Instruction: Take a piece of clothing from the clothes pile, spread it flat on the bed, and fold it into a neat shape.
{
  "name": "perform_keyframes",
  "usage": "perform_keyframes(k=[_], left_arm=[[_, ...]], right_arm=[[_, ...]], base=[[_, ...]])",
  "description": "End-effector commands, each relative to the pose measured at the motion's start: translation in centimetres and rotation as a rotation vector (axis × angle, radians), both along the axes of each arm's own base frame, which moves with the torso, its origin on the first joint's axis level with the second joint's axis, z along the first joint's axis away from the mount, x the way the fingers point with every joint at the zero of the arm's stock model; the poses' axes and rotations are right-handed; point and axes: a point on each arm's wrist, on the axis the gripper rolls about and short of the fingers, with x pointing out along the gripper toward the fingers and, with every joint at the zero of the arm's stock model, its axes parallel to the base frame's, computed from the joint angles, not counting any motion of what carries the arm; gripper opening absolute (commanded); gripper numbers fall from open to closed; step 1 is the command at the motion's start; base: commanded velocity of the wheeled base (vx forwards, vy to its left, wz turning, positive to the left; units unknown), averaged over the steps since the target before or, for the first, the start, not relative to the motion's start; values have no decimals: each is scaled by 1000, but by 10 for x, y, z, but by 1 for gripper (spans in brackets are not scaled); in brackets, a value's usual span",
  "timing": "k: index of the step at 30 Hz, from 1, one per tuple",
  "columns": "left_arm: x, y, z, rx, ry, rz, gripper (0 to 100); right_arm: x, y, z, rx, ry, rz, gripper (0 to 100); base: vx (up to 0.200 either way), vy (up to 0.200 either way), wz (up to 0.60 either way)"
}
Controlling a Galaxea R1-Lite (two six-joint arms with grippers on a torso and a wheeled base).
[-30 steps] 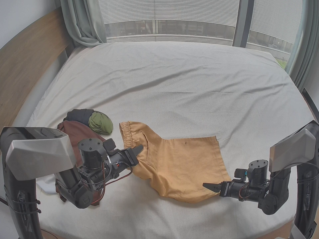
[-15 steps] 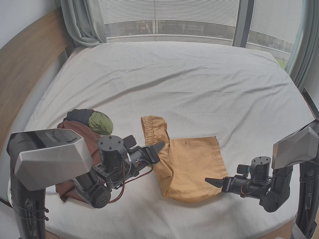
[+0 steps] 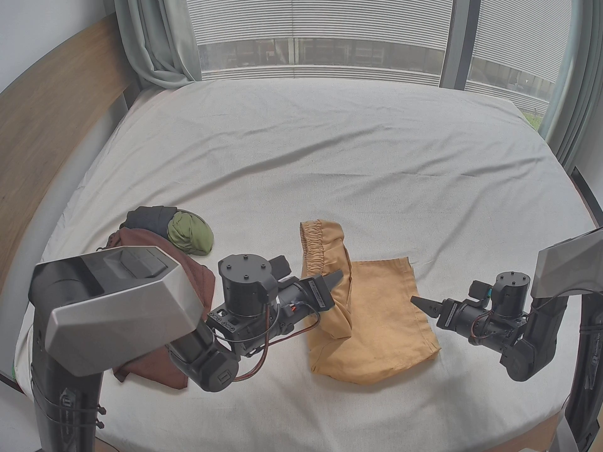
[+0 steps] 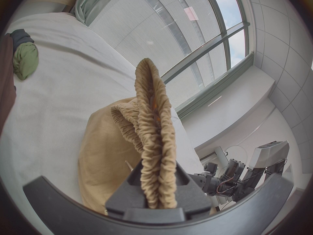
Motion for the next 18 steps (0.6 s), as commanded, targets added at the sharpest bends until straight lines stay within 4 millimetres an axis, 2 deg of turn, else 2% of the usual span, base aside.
perform_keyframes(k=[1, 18], left_arm=[[-1, -15, -10, 9, 13, -28, 0], [1, -52, -22, 49, 55, -76, 0]], right_arm=[[5, -6, 4, 4, -23, -23, 100], [9, -11, 5, 6, -33, -43, 100]], base=[[0, 0, 0], [0, 0, 0]])
